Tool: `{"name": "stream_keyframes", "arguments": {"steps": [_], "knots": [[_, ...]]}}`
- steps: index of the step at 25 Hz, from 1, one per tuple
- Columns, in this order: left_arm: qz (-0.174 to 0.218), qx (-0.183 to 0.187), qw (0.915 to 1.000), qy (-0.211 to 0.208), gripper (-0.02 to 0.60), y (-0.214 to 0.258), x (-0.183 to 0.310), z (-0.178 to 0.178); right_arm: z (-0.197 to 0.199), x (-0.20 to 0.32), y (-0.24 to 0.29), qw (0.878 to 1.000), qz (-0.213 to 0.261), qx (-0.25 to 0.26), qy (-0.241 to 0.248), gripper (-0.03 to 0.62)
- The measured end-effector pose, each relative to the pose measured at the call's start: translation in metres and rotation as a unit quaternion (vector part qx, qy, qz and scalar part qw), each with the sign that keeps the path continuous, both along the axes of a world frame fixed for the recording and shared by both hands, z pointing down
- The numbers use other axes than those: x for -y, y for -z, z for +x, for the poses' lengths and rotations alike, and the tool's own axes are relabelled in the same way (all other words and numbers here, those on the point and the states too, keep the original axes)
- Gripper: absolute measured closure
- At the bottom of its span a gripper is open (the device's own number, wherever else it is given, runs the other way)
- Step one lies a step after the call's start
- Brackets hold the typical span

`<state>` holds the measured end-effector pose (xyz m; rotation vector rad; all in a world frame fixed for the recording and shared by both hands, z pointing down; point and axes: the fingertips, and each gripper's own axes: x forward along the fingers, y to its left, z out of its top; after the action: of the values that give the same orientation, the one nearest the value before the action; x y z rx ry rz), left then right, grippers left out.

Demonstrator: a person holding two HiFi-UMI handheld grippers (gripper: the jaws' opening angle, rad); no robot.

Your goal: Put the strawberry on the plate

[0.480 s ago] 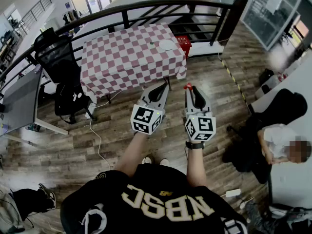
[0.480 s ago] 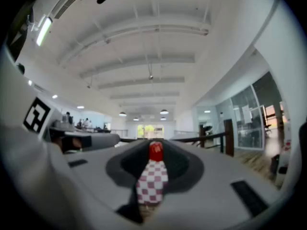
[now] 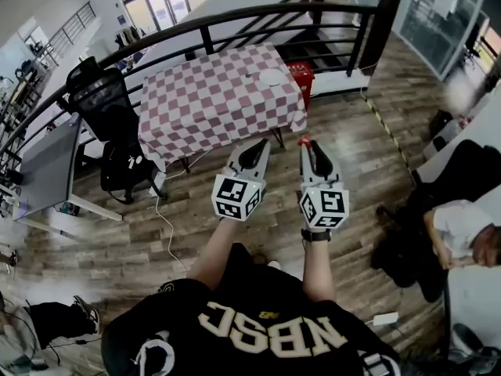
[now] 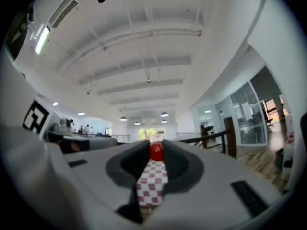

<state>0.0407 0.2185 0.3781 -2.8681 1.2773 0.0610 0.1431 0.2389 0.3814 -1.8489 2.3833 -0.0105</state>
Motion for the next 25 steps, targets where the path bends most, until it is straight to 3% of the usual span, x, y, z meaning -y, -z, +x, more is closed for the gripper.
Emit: {"name": "stream_keyframes", "arguments": {"steps": [9,17,25], "knots": [[-0.003,0.002,0.9999,0.015,0.566,-0.015,0.04,-0.009,-0.012,0.038,-0.008,1.0,0.002,-0.012,0.023,0.505],[-0.007,-0.022,0.9997,0.005,0.566,-0.024,0.159,-0.016,-0.026,0.147,-0.01,0.999,0.001,-0.036,0.016,0.508],[-0.02,-0.062,0.9979,0.002,0.566,-0.01,0.285,-0.049,-0.06,0.267,0.004,0.998,-0.005,-0.062,0.015,0.511]]}}
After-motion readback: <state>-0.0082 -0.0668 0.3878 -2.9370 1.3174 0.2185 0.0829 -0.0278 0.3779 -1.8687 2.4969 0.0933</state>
